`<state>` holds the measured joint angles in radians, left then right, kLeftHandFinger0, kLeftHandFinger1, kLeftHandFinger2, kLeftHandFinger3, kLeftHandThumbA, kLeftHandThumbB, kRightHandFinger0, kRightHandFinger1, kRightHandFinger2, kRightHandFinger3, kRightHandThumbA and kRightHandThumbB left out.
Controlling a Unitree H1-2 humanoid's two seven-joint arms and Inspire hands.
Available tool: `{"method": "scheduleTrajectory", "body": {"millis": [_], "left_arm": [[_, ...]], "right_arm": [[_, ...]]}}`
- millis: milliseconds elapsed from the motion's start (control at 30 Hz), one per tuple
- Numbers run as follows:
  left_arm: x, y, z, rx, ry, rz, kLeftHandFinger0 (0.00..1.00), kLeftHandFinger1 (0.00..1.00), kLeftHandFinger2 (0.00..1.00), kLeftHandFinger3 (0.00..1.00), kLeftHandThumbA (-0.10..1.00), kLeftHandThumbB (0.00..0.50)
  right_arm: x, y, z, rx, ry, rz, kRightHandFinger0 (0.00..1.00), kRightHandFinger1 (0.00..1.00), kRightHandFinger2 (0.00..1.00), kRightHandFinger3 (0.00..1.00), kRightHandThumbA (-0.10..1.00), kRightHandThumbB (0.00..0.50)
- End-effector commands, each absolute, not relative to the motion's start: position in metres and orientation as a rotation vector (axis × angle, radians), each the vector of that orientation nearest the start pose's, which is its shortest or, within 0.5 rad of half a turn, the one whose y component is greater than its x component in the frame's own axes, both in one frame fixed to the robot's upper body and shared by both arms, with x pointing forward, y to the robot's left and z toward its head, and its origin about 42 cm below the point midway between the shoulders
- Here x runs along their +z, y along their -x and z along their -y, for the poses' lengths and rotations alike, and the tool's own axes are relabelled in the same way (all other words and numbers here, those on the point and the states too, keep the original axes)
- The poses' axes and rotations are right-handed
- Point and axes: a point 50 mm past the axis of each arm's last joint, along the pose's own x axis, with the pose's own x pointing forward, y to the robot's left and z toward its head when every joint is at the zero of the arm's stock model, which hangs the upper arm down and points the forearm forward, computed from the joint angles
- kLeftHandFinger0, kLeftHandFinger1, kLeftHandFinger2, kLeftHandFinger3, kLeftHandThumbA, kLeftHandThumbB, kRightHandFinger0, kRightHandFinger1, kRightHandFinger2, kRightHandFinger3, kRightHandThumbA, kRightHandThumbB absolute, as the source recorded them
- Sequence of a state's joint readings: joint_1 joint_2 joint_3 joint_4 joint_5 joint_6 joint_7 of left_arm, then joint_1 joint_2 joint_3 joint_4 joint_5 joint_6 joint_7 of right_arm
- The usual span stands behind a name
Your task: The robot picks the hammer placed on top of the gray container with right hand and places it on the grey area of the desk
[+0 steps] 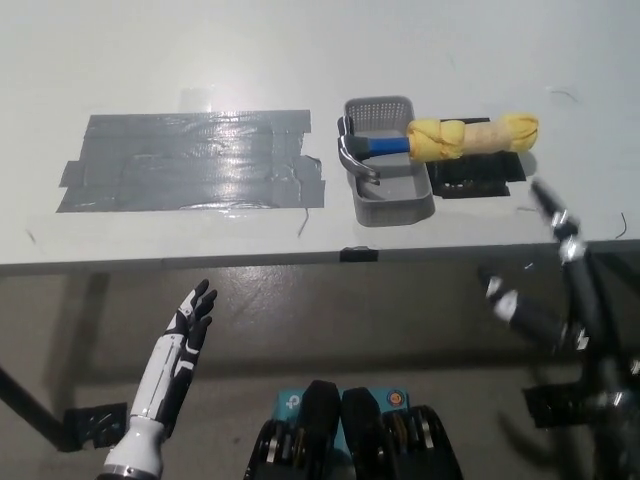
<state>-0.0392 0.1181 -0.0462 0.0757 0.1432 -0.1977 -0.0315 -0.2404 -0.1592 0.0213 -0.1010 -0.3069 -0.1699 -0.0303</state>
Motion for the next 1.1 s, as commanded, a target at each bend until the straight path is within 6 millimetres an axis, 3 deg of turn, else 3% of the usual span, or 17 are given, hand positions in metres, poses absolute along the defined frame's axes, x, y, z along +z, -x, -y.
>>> {"method": "scheduleTrajectory", "body": {"millis": [0, 33, 200, 400, 533, 733, 833, 1067], "left_arm": [[0.108, -0.293, -0.228, -0.122, -0.268, 0.225, 1.00, 1.00, 1.00, 1.00, 1.00, 0.084], [0.108, -0.294, -0.228, -0.125, -0.270, 0.230, 1.00, 1.00, 1.00, 1.00, 1.00, 0.081], [0.110, -0.296, -0.227, -0.135, -0.273, 0.235, 1.00, 1.00, 1.00, 1.00, 1.00, 0.086], [0.112, -0.297, -0.227, -0.152, -0.276, 0.233, 1.00, 1.00, 1.00, 1.00, 1.00, 0.072], [0.112, -0.297, -0.226, -0.160, -0.283, 0.244, 1.00, 1.00, 1.00, 1.00, 1.00, 0.073], [0.114, -0.297, -0.226, -0.158, -0.285, 0.243, 1.00, 1.00, 1.00, 1.00, 1.00, 0.075], [0.115, -0.298, -0.226, -0.163, -0.283, 0.241, 1.00, 1.00, 1.00, 1.00, 1.00, 0.078], [0.117, -0.298, -0.226, -0.165, -0.285, 0.241, 1.00, 1.00, 1.00, 1.00, 1.00, 0.071]], "right_arm": [[0.297, -0.400, 0.242, -0.043, 0.845, 0.585, 1.00, 1.00, 1.00, 1.00, 0.76, 0.349], [0.314, -0.417, 0.241, -0.033, 0.909, 0.573, 1.00, 1.00, 1.00, 1.00, 0.75, 0.359], [0.348, -0.459, 0.236, -0.013, 1.086, 0.527, 1.00, 1.00, 1.00, 1.00, 0.73, 0.383], [0.357, -0.499, 0.227, 0.020, 1.228, 0.402, 1.00, 1.00, 1.00, 1.00, 0.73, 0.390], [0.352, -0.518, 0.221, 0.048, 1.271, 0.350, 1.00, 1.00, 1.00, 1.00, 0.74, 0.435], [0.343, -0.533, 0.209, 0.118, 1.337, 0.285, 1.00, 1.00, 1.00, 1.00, 0.91, 0.495], [0.342, -0.536, 0.206, 0.163, 1.358, 0.261, 1.00, 1.00, 1.00, 1.00, 1.00, 0.500], [0.349, -0.534, 0.203, 0.263, 1.360, 0.236, 1.00, 1.00, 1.00, 1.00, 1.00, 0.489]]}}
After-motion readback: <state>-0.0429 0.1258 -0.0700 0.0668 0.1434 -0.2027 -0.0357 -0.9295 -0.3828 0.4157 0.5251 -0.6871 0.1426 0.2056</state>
